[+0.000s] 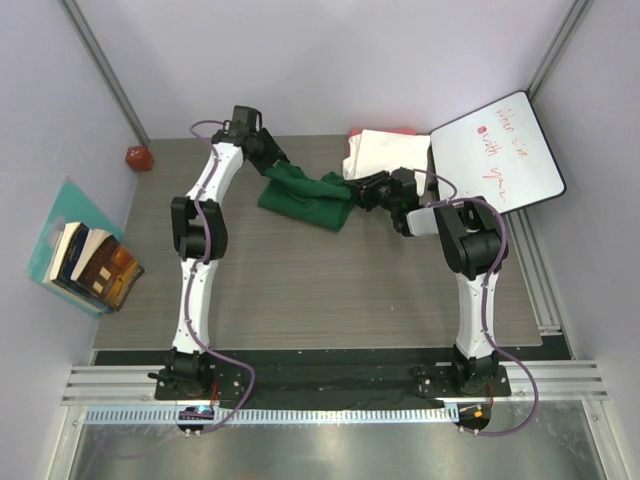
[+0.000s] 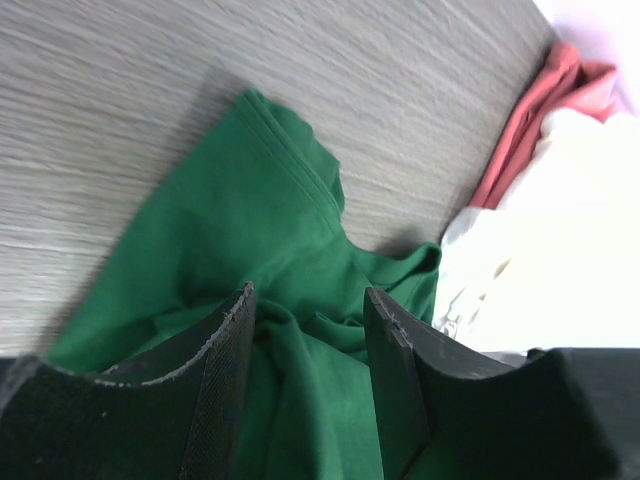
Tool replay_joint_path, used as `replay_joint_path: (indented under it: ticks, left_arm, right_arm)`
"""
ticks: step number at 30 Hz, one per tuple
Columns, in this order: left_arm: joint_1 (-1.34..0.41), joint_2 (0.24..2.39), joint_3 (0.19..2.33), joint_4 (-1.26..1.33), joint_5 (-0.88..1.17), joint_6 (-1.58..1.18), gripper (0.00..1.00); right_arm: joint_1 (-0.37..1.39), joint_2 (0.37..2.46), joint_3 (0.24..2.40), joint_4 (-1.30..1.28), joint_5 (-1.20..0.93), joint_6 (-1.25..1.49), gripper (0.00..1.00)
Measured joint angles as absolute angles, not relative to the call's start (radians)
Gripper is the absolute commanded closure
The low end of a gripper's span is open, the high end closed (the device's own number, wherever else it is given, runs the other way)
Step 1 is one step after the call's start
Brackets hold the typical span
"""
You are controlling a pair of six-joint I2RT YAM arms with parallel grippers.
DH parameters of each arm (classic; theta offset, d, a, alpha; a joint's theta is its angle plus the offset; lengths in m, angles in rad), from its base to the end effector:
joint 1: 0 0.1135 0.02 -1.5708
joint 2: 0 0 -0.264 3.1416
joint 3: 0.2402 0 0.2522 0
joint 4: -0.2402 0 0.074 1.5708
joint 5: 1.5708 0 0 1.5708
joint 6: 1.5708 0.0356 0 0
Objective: Fold and stack the t-shirts
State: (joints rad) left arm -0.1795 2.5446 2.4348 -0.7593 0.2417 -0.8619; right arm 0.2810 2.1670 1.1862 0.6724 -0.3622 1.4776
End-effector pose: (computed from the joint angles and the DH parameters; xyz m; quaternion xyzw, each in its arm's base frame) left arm 0.5480 -0.1081 0.2118 -0.2729 0.8924 -0.2680 0.2396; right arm 0.4352 0.1387 0.1292 0.3595 0.7160 0.5398 0.2582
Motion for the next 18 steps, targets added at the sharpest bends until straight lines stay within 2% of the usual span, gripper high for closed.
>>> replay_joint_path:
  ticks: [13,18]
  left_arm:
    - [-0.094,2.547,2.421,-0.744,0.201,-0.882,0.52]
    - [-0.08,2.458,2.24,-0.733,0.169,-0.853,0.56]
  right_arm:
    - [0.246,2.152,1.15,0.611,-0.325,1.445,0.68]
    - [0.244,2.084,1.153,0.521,-0.322,1.372,0.68]
